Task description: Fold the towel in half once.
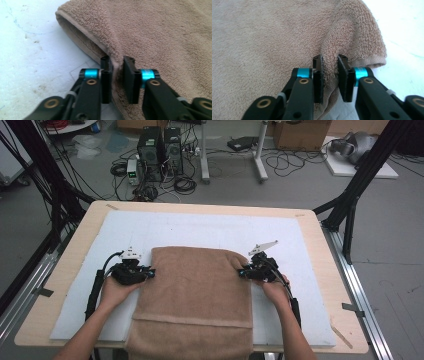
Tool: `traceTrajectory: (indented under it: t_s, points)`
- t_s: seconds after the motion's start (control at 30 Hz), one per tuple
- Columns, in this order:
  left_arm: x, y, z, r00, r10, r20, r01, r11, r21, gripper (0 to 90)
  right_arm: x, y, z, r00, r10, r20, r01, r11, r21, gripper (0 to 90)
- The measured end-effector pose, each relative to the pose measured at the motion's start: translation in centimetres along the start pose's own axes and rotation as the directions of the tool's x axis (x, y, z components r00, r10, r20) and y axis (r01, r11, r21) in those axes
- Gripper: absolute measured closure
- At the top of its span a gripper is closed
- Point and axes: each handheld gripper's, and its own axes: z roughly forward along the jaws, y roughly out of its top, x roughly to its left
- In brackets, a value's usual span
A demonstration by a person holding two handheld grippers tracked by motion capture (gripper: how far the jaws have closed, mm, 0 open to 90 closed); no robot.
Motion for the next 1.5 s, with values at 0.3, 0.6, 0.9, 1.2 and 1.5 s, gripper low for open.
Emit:
traceTrajectory:
  t_s: [0.3,0.6,0.9,1.2,1.5]
  points:
    - [0.1,0.8,-0.3,0.9971,0.008,-0.076,-0.012,0.9986,-0.052,85.1,-0.5,1.1,-0.6,0.9986,-0.023,0.047,0.024,0.999,-0.020,80.0]
    - [1.4,4.2,-0.2,0.9880,-0.009,-0.154,-0.010,0.9922,-0.124,85.2,-2.1,5.0,-1.2,0.9915,-0.030,0.126,0.035,0.999,-0.038,79.9]
    - [2.4,9.9,-1.6,0.9752,0.013,-0.221,-0.056,0.9798,-0.192,85.1,-3.5,9.5,-3.5,0.9743,-0.050,0.220,0.070,0.994,-0.086,79.8]
    - [4.0,9.8,-0.1,0.9808,-0.009,-0.195,-0.014,0.9930,-0.117,64.4,-6.1,10.0,-3.2,0.9729,0.061,0.223,-0.049,0.997,-0.059,47.2]
    - [3.0,6.8,-0.5,0.9928,0.014,-0.119,-0.023,0.9968,-0.077,55.7,-3.8,7.6,-2.4,0.9885,0.046,0.144,-0.044,0.999,-0.017,36.7]
